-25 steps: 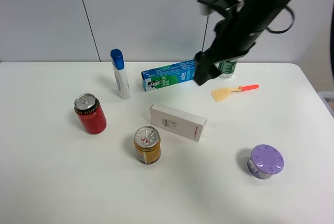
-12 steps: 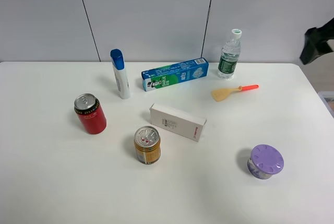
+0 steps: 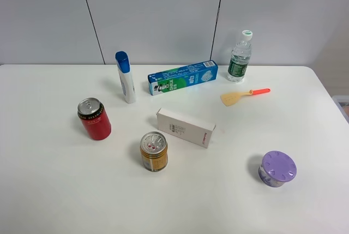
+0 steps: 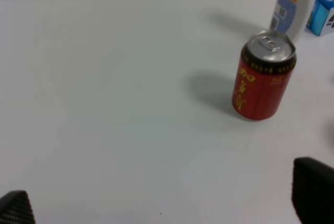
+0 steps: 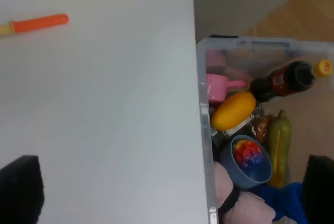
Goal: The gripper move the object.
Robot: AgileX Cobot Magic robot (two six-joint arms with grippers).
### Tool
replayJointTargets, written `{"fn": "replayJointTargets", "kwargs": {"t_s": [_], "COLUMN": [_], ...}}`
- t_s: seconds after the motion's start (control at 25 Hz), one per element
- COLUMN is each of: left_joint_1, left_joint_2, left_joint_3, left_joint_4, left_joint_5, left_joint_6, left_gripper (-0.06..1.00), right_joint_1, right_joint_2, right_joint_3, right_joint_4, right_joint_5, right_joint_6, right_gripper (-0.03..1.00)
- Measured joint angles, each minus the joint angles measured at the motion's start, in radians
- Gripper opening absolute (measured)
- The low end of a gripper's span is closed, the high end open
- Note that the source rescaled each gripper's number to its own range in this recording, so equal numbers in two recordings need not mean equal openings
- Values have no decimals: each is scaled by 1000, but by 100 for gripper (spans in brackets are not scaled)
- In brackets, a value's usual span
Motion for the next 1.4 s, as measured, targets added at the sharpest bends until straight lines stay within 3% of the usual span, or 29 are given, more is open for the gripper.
{"fn": "replayJointTargets", "kwargs": {"t_s": [0.24,0.44,0.72,0.96,1.4], "left_joint_1": [0,0,0,0,0], "left_joint_2": [0,0,0,0,0], "left_joint_3": [0,0,0,0,0], "left_joint_4": [0,0,0,0,0], "left_joint_5": [0,0,0,0,0], "left_joint_6": [0,0,0,0,0], "left_gripper": [100,100,100,100,100], "right_joint_1": [0,0,41,127,141], "right_joint_2": [-252,-509,-760,-862,-993], "right_joint_3": [214,428,667,784,928], "right_joint_4": [72,83,173,177,173], "right_joint_5": [-11,-148,-206,-231,-241], "right_joint_6": [-8,-20,-23,-23,33], "right_gripper": [100,100,100,100,100]}}
